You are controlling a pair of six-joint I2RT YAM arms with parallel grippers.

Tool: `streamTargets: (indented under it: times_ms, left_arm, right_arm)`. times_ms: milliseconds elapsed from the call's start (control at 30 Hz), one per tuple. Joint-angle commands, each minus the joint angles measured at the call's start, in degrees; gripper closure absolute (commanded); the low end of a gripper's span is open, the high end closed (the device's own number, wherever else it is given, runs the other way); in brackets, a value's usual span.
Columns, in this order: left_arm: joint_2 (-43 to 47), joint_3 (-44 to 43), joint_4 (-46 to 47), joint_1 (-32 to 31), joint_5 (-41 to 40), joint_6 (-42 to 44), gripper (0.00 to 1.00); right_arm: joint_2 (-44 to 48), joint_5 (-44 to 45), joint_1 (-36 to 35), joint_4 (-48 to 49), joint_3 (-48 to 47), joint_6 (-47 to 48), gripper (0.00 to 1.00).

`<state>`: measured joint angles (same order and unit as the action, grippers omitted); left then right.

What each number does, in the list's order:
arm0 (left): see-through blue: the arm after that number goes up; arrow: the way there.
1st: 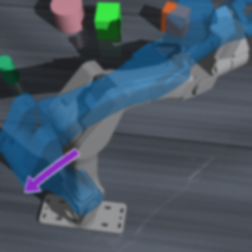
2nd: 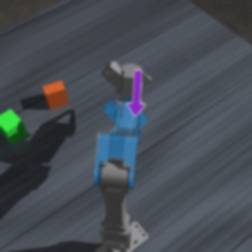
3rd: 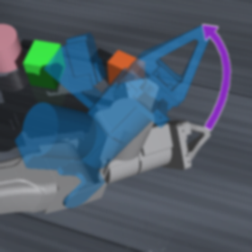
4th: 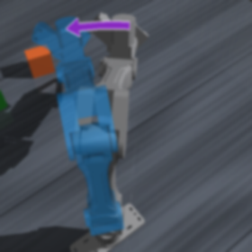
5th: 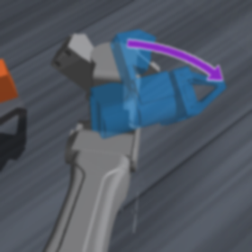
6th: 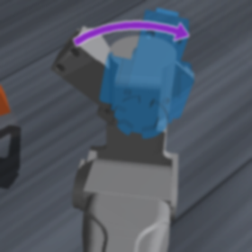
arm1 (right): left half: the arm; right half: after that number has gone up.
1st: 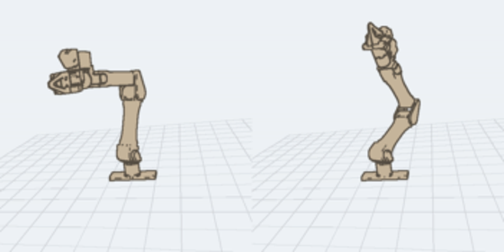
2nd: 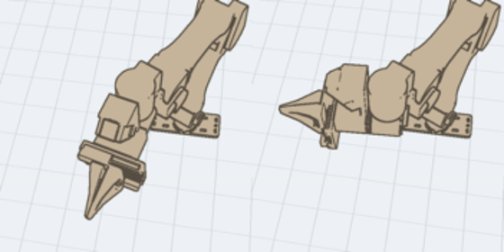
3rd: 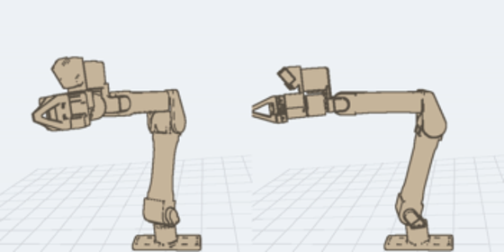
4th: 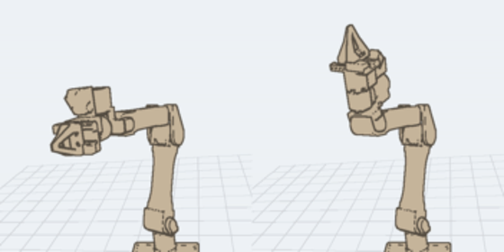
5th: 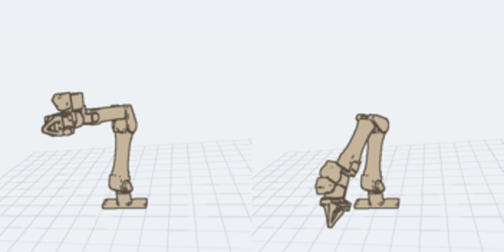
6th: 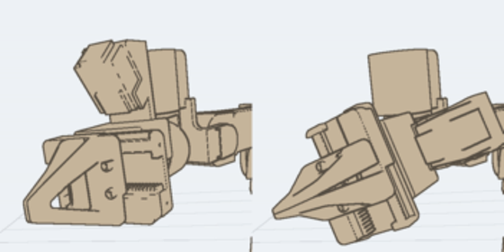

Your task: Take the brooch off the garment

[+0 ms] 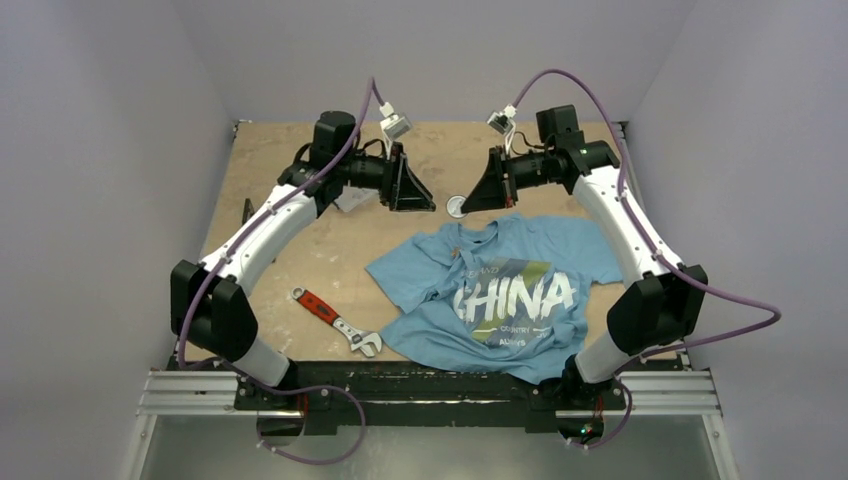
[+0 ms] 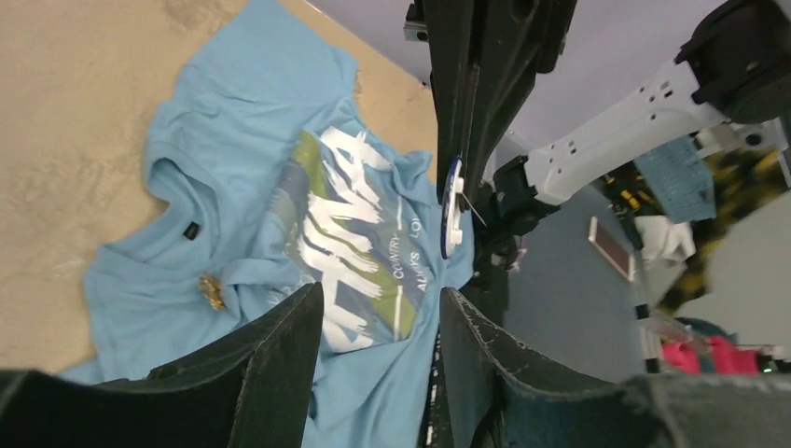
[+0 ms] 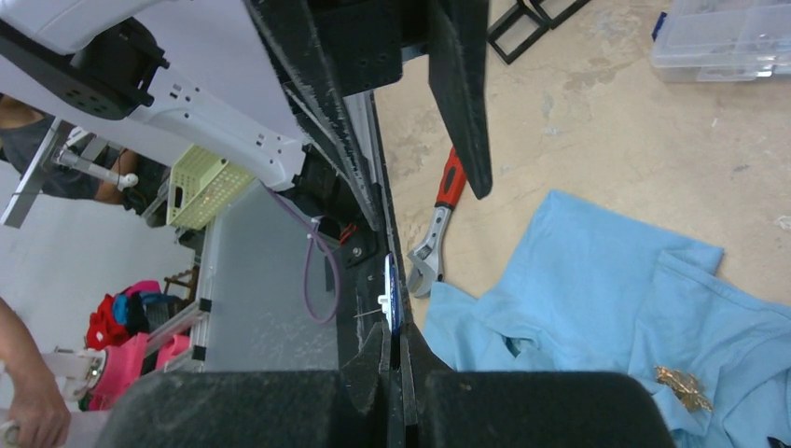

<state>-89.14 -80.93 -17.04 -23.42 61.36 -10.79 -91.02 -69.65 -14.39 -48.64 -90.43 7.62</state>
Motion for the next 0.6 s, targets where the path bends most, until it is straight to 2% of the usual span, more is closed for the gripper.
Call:
streamTargets:
  times_ms: [0,300,567]
  left_arm:
    - [0.8,2.9,19.9,-0.3,2.7,-21.9,0.52]
    - [1.1,6.4,27.0,-1.9,3.0,-24.5,0.52]
    - [0.2,6.0,27.4,-3.4,3.3,-24.5,0.57]
  right_arm:
    - [1.7,0.2,-1.0,-1.6,-1.7,2.1,1.00]
    - [1.4,-1.0,-1.5,-2.3,-2.1,2.4,1.00]
    - [1.9,-1.2,-1.6,-2.4,-1.6,2.3,1.00]
